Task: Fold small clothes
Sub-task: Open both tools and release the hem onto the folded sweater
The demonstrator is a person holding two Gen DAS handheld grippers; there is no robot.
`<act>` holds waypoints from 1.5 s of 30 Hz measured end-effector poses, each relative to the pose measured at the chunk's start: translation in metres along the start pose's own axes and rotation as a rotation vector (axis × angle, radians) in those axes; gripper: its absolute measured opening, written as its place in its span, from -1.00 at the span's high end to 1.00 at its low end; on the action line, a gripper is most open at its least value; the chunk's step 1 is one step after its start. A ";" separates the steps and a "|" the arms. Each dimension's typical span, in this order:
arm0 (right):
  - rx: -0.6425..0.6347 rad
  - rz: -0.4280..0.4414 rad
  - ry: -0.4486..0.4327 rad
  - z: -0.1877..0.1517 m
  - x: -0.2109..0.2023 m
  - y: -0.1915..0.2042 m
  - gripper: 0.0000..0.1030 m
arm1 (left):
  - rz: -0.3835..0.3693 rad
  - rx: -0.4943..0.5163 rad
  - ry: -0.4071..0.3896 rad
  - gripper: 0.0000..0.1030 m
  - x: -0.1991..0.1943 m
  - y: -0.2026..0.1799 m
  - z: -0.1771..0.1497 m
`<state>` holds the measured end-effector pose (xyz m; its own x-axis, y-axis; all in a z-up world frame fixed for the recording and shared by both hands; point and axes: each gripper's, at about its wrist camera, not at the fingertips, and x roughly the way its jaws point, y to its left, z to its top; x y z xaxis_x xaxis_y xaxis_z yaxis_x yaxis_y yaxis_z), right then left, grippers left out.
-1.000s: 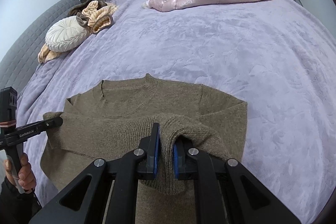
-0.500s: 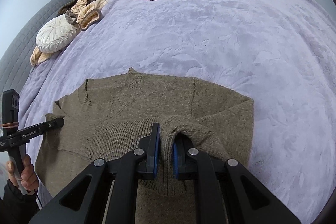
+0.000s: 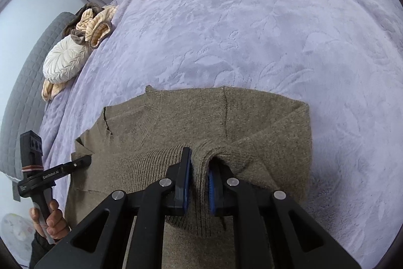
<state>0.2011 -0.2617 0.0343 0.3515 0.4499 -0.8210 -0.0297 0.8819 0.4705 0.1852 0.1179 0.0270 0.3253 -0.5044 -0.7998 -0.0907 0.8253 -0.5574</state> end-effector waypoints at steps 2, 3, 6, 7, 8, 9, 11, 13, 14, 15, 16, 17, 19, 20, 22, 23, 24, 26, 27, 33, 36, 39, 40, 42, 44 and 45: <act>0.024 0.019 0.004 -0.001 -0.004 -0.001 0.66 | -0.010 -0.005 -0.060 -0.90 -0.017 -0.002 -0.004; 0.035 0.031 0.002 -0.002 -0.007 -0.001 0.58 | -0.013 -0.006 -0.085 -0.98 -0.025 -0.002 -0.005; 0.055 0.056 -0.035 -0.009 -0.024 -0.004 -0.26 | -0.044 -0.031 -0.104 -0.98 -0.045 0.008 -0.011; 0.065 0.066 -0.061 -0.013 -0.032 -0.005 -0.55 | -0.060 -0.043 -0.111 -0.98 -0.050 0.013 -0.016; 0.076 0.064 -0.086 -0.016 -0.039 -0.007 -0.60 | -0.078 -0.043 -0.119 -0.98 -0.055 0.017 -0.024; 0.084 0.059 -0.099 -0.019 -0.045 -0.009 -0.60 | -0.076 -0.025 -0.124 -0.98 -0.057 0.017 -0.033; 0.080 0.081 -0.115 -0.028 -0.056 -0.008 -0.60 | -0.030 0.049 -0.125 -0.98 -0.057 0.010 -0.050; 0.021 0.087 -0.120 -0.039 -0.065 0.000 -0.60 | 0.029 0.136 -0.109 -0.98 -0.049 -0.003 -0.064; -0.017 0.073 -0.116 -0.044 -0.066 0.006 -0.60 | 0.061 0.180 -0.095 -0.98 -0.043 -0.011 -0.069; -0.072 0.039 -0.111 -0.050 -0.066 0.014 -0.60 | 0.093 0.219 -0.087 -0.98 -0.038 -0.020 -0.073; -0.133 -0.002 -0.107 -0.055 -0.064 0.024 -0.60 | 0.124 0.257 -0.087 -0.98 -0.034 -0.029 -0.075; -0.178 -0.031 -0.103 -0.060 -0.063 0.029 -0.60 | 0.143 0.289 -0.090 -0.98 -0.031 -0.037 -0.076; -0.272 -0.117 -0.118 -0.069 -0.060 0.045 -0.60 | 0.146 0.336 -0.084 -0.98 -0.025 -0.052 -0.074; -0.310 -0.139 -0.138 -0.072 -0.061 0.053 -0.60 | 0.151 0.355 -0.076 -0.98 -0.020 -0.059 -0.070; -0.351 -0.135 -0.152 -0.075 -0.063 0.063 -0.60 | 0.175 0.390 -0.070 -0.98 -0.009 -0.072 -0.061; -0.373 -0.126 -0.151 -0.075 -0.063 0.069 -0.60 | 0.200 0.410 -0.073 -0.98 -0.003 -0.077 -0.055; -0.403 -0.123 -0.142 -0.073 -0.058 0.077 -0.60 | 0.243 0.421 -0.079 -0.98 0.004 -0.081 -0.049; -0.446 -0.124 -0.118 -0.068 -0.046 0.089 -0.60 | 0.315 0.410 -0.065 -0.98 0.017 -0.078 -0.032; -0.459 -0.127 -0.099 -0.062 -0.036 0.093 -0.60 | 0.331 0.388 -0.056 -0.98 0.020 -0.073 -0.025; -0.399 -0.168 -0.013 -0.021 0.014 0.081 -0.60 | 0.282 0.229 -0.071 -0.98 0.016 -0.031 0.012; -0.358 -0.212 -0.060 -0.004 0.014 0.066 -0.60 | 0.223 0.159 -0.070 -0.98 0.014 -0.012 0.024; -0.261 -0.228 -0.091 0.016 0.009 0.040 -0.60 | 0.144 0.087 -0.061 -0.98 0.008 0.001 0.031; -0.230 -0.244 -0.085 0.022 0.010 0.031 -0.60 | 0.120 0.065 -0.069 -0.98 0.002 0.003 0.031; -0.155 -0.318 -0.075 0.030 0.011 0.010 -0.60 | 0.094 0.045 -0.113 -0.98 -0.018 0.003 0.024; -0.077 -0.295 -0.097 0.030 -0.003 -0.005 -0.59 | 0.100 0.048 -0.157 -0.98 -0.038 0.001 0.010; -0.054 -0.269 -0.123 0.026 -0.015 -0.008 -0.59 | 0.119 0.054 -0.161 -0.98 -0.045 -0.001 0.002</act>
<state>0.2200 -0.2788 0.0515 0.4640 0.1819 -0.8670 0.0314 0.9747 0.2213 0.1723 0.1405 0.0640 0.4624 -0.3588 -0.8108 -0.0882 0.8913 -0.4447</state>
